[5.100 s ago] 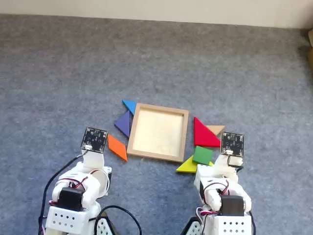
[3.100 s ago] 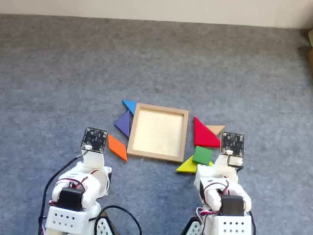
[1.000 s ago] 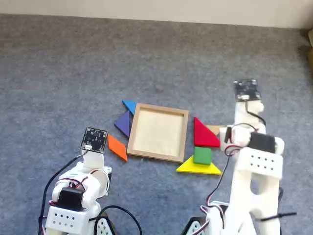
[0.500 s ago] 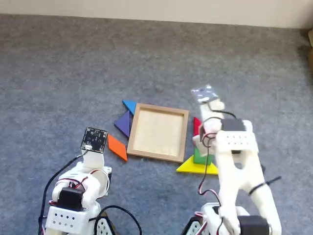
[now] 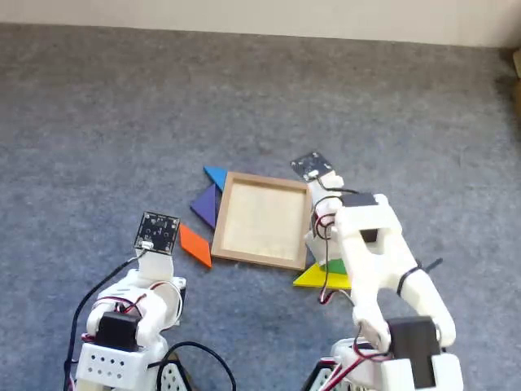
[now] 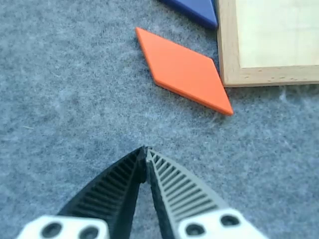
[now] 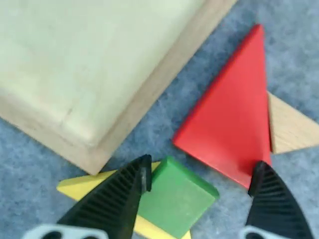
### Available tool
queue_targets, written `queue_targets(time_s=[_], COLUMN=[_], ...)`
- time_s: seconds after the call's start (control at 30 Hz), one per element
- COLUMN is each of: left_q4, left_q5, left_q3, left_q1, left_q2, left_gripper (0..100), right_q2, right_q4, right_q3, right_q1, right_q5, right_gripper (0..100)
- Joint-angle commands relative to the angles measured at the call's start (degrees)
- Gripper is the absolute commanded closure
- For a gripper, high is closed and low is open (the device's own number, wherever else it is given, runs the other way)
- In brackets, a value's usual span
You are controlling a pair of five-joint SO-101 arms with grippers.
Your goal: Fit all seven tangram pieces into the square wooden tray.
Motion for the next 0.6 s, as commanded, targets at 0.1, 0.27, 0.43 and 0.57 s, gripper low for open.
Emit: queue_targets(time_s=[0.1, 0.27, 0.43, 0.57], left_q4=[0.4, 0.4, 0.4, 0.4], left_q5=[-0.4, -0.4, -0.4, -0.4], left_q3=[1.1, 1.1, 1.1, 1.1], left_q1=[-0.6, -0.6, -0.6, -0.6], left_q2=[-2.5, -2.5, -2.5, -2.5], left_gripper=[99, 99, 99, 99], right_q2=[2.6, 3.1, 3.0, 3.5], right_q4=[-4.9, -8.2, -8.6, -8.5], right_q3=[-3.6, -3.6, -3.6, -4.9], right_q1=[-0.8, -0.7, -0.5, 0.7], right_q5=[0.6, 0.6, 0.5, 0.5], right_gripper=[69.0, 69.1, 69.1, 69.1])
